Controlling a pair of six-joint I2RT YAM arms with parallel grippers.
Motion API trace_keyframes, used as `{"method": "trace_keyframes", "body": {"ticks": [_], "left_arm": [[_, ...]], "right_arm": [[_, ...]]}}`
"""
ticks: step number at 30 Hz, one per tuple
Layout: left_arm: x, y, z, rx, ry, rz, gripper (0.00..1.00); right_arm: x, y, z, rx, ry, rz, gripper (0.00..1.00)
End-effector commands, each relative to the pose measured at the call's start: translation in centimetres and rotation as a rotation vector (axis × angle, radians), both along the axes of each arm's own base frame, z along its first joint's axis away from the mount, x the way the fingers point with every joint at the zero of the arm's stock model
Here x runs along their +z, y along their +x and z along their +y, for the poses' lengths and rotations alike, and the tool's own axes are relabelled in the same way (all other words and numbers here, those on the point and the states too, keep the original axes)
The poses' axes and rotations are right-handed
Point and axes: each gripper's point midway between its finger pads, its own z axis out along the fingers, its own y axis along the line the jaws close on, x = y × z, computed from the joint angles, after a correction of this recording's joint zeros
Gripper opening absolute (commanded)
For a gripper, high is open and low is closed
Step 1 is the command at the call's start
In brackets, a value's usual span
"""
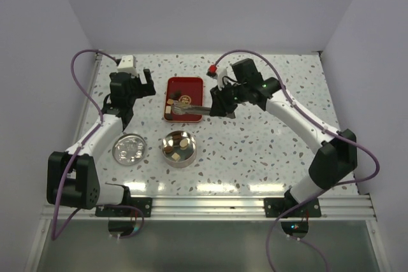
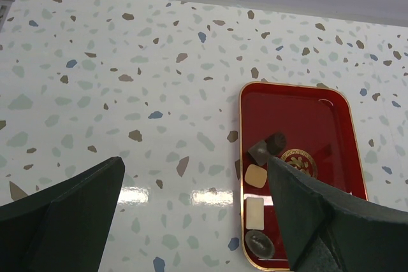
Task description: Pack the chocolate
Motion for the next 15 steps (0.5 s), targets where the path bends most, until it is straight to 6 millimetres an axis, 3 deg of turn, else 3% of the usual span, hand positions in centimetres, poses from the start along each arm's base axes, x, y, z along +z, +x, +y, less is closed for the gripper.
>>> {"method": "trace_keyframes", "body": {"ticks": [1, 6, 15], "left_arm": [[2.9, 0.7, -0.6, -0.015, -0.018, -0.068, 1.00], [3.1, 0.7, -0.7, -0.020, -0.022, -0.071, 1.00], [3.2, 0.6, -0.8, -0.025, -0.027, -0.077, 1.00]], "right_arm": [[1.9, -3.5, 0.4, 0.048, 0.040, 0.016, 0.22], [3.4, -6.5, 0.2, 0.089, 0.071, 0.049, 0.22], [2.7, -10.3, -0.6, 0.127, 0.022, 0.140, 0.22]]}}
